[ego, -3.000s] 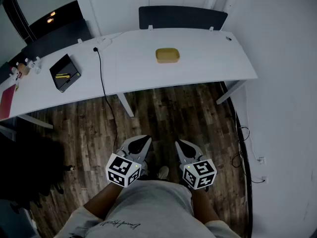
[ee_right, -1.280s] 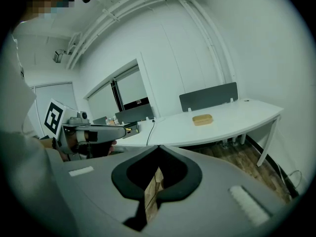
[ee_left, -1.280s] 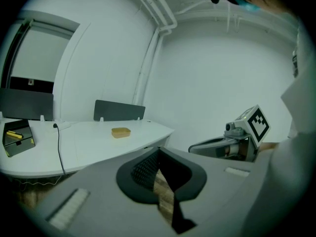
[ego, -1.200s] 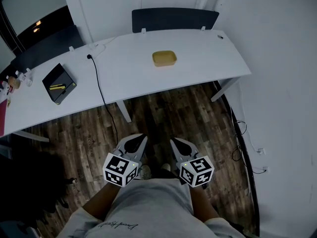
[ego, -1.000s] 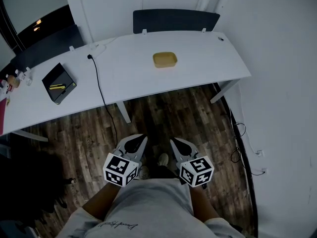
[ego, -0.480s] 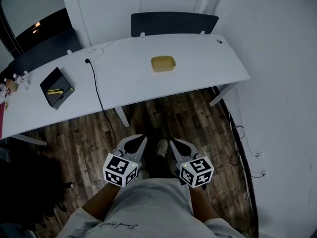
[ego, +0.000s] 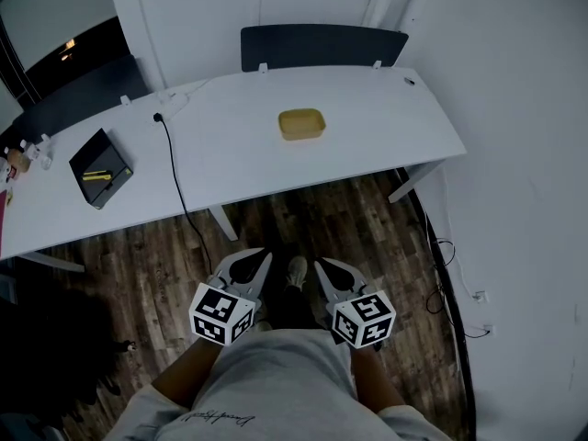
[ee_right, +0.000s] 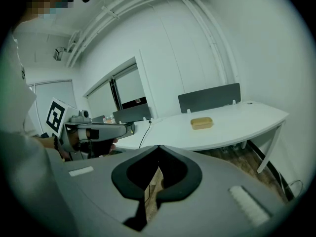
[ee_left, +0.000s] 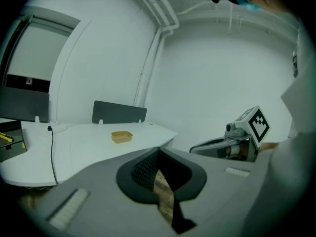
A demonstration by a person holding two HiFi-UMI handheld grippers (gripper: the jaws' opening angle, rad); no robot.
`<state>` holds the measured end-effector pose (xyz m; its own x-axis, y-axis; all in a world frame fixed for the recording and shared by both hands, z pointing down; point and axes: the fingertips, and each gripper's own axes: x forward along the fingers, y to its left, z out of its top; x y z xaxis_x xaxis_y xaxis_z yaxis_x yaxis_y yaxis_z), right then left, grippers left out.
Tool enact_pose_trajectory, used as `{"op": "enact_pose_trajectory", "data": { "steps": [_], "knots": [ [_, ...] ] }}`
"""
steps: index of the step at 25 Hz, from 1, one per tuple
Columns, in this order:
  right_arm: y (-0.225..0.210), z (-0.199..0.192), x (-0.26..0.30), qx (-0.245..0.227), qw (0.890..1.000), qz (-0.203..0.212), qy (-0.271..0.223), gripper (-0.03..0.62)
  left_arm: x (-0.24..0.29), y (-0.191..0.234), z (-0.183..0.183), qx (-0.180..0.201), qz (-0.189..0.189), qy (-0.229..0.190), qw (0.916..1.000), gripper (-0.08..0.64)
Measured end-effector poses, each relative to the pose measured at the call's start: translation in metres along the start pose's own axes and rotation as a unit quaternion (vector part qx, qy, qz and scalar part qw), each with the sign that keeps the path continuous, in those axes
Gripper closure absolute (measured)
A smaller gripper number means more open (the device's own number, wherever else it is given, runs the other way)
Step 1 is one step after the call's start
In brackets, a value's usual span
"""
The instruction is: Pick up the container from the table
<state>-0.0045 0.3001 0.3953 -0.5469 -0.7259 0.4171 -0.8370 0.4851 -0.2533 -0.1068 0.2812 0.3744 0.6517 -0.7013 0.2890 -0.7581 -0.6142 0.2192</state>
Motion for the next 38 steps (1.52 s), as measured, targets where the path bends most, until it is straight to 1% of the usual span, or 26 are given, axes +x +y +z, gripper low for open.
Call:
{"op": "enact_pose_trajectory", "data": {
  "steps": [15, 27, 38],
  "knots": [
    [-0.046, 0.029, 0.043, 0.003, 1.000, 0.011, 0.002, 0.577, 0.051, 0.033, 0.019, -0.006, 0.018, 0.003, 0.9998, 0.558],
    [-0.082, 0.047, 0.077, 0.010, 1.000, 0.017, 0.009, 0.577, 0.096, 0.056, 0.031, -0.012, 0.019, 0.013, 0.9997, 0.558],
    [-0.125, 0.081, 0.112, 0.005, 0.999, 0.028, 0.021, 0.578, 0.148, 0.081, 0.056, -0.017, 0.029, 0.015, 0.9993, 0.558]
  ]
}}
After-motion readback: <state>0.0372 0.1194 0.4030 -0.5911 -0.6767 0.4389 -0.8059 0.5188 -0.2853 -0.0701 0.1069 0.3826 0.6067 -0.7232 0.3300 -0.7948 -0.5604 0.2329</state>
